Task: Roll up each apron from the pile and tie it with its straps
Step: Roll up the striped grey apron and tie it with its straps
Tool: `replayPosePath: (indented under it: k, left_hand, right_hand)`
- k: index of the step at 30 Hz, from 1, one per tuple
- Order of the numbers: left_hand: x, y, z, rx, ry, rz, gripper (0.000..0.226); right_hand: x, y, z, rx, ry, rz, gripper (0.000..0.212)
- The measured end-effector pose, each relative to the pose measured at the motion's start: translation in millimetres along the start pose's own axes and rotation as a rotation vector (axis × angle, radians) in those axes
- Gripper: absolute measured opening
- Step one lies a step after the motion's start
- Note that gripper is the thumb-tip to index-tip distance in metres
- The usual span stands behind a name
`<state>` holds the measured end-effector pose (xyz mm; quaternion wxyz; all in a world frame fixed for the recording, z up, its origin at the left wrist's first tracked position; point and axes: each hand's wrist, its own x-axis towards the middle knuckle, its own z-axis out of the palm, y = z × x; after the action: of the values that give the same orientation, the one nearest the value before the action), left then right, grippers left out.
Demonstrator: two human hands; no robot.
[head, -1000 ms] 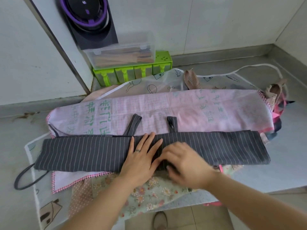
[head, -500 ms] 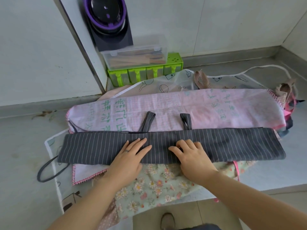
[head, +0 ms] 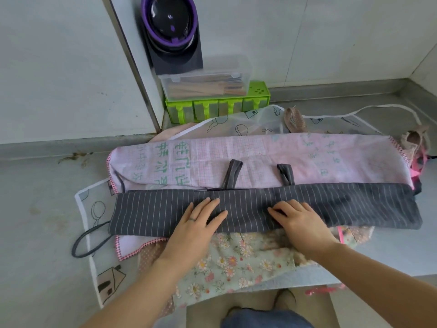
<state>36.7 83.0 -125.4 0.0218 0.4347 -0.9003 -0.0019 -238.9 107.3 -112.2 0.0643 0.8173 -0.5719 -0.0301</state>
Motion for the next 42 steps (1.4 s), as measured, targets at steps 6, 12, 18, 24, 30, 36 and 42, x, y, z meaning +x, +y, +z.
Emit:
replayPosePath:
  k: [6,12,18,24,30,36,42]
  left_hand:
    - [-22.1,-43.4,-5.8,0.111,0.065,-0.146,0.093]
    - [-21.4,-78.8,-16.6,-0.096,-0.142,-0.093,0.074]
    - [5.7,-108.9,-37.4,-0.433,-0.333,-0.337,0.030]
    - [24.6,-121.2,-35.8,-0.220,-0.329,-0.396,0.031]
    - [13.7,-117.3,-13.7,0.219,-0.047,-0.347,0.016]
    - [7.4,-119.9,15.4,0.259,0.222,-0.384,0.006]
    - [21.4,-85.0,-5.4,0.102,0.295,-0.529,0.043]
  right_hand:
    - [28.0,-25.7,-35.4,-0.064,-0.355,0.043,0.041]
    - [43.0,-34.4,-42.9,-0.142,-0.483,0.010,0.049]
    - [80.4,4.3,-42.4,0.205,-0.595,0.140,0.013]
    - [85.0,-3.4,-33.2,0.062,-0.574,0.125,0.026]
    - [59.1,-0.9,-12.4,0.044,-0.137,0.172,0.015]
    - [60.1,28.6,-2.4,0.063,0.039,-0.008,0.028]
    - [63.8,19.2,-10.8,0.168,-0.145,0.114,0.035]
